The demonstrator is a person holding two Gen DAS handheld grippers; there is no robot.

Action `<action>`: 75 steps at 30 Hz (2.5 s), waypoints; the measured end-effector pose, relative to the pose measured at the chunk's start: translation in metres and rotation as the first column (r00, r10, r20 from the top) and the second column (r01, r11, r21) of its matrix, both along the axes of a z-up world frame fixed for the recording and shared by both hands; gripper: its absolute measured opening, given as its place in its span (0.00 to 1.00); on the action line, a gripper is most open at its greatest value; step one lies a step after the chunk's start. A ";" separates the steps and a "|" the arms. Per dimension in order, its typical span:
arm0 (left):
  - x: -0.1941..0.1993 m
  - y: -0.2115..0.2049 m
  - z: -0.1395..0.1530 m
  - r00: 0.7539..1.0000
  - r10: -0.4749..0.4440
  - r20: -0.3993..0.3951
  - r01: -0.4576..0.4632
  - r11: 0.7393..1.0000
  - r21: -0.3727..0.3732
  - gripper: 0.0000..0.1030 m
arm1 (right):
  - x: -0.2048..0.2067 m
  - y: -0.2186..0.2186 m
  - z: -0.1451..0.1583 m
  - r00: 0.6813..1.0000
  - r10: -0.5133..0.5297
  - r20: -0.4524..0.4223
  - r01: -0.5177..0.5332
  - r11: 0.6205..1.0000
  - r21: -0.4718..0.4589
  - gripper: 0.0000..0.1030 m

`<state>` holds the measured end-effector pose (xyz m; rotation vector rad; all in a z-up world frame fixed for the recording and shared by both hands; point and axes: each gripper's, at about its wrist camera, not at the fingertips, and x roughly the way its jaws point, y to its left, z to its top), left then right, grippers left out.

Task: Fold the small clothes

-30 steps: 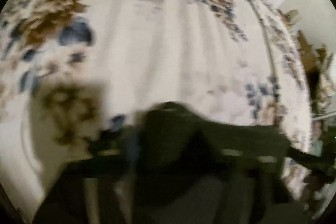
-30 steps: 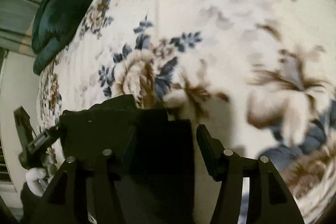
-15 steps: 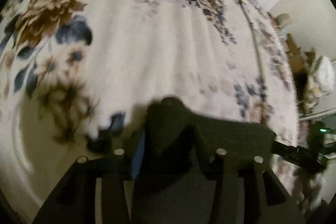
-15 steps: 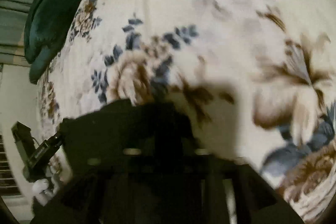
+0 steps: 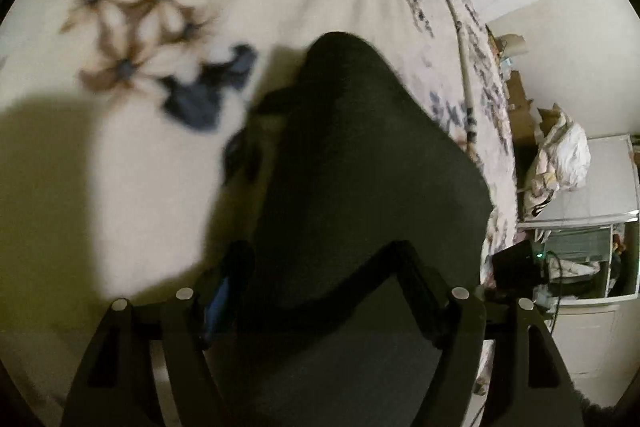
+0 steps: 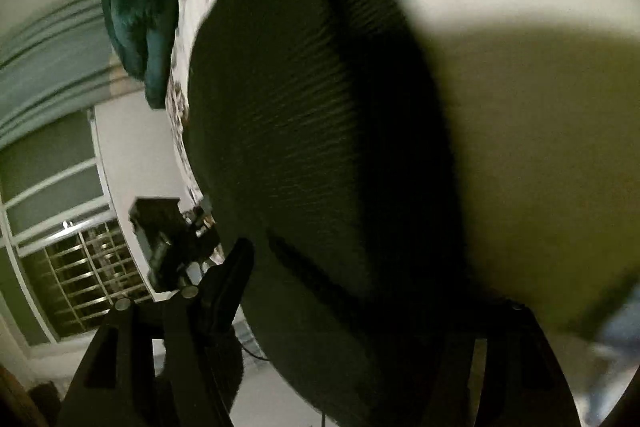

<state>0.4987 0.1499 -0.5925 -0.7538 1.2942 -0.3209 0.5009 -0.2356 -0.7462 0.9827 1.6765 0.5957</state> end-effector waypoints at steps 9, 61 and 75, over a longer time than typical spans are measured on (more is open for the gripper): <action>0.005 -0.014 0.039 0.995 0.005 0.097 -0.017 0.992 0.124 0.17 | 0.000 0.014 0.020 0.997 -0.017 0.075 0.024 0.995 -0.096 0.17; 0.169 -0.163 0.147 0.955 -0.183 0.233 -0.019 0.746 0.665 1.00 | 0.147 -0.029 0.197 0.913 0.203 0.355 0.270 0.352 -0.896 1.00; 0.039 -0.158 0.332 0.923 -0.176 0.341 -0.099 0.750 0.654 1.00 | 0.016 0.001 0.410 0.827 0.251 0.503 0.420 0.317 -0.850 1.00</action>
